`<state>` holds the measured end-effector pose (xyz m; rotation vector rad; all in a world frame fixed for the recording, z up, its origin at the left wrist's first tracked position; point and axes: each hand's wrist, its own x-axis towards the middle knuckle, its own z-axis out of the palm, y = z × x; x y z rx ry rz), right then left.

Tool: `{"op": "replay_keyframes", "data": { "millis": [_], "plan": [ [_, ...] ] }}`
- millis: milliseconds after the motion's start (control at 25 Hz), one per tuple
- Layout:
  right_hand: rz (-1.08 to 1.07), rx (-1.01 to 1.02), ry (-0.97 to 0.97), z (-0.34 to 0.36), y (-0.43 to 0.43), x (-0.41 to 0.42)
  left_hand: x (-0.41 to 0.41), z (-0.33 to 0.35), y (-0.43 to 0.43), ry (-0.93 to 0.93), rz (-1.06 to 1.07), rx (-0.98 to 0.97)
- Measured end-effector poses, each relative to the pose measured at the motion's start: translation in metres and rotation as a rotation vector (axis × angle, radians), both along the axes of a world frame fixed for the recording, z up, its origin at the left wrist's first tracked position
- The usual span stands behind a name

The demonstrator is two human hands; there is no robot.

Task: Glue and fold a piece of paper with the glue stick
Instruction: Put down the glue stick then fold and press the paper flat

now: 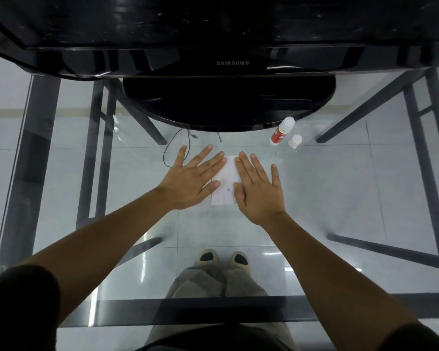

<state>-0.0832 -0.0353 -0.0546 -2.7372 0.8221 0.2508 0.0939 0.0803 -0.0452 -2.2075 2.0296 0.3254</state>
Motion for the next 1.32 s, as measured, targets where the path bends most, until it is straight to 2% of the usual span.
{"op": "replay_keyframes", "data": {
  "millis": [200, 320, 400, 520, 600, 760, 1120, 1320],
  "plan": [
    [0.005, -0.009, -0.016, -0.001, 0.000, -0.001, -0.020, -0.005, 0.038, -0.004, -0.242, -0.069],
    [0.002, -0.015, -0.016, -0.001, 0.000, -0.001, -0.027, -0.004, 0.052, 0.008, -0.299, -0.115],
    [0.006, -0.024, -0.017, -0.002, 0.000, -0.001, -0.030, 0.002, 0.046, 0.073, -0.144, -0.144],
    [0.006, -0.029, -0.006, -0.002, 0.000, -0.001, -0.047, 0.005, 0.027, 0.226, 0.337, -0.137],
    [0.009, -0.036, -0.005, -0.003, 0.000, -0.001, -0.060, 0.000, 0.019, 0.215, 0.495, -0.077],
    [0.013, -0.052, 0.001, -0.003, 0.000, -0.001, -0.067, -0.006, 0.015, 0.099, 0.529, -0.053],
    [0.020, -0.060, 0.022, -0.002, 0.001, -0.001, -0.066, -0.010, 0.016, 0.082, 0.517, -0.072],
    [0.027, -0.080, -0.028, 0.007, -0.001, -0.005, -0.066, -0.010, 0.017, 0.075, 0.516, -0.085]
  ]
}}
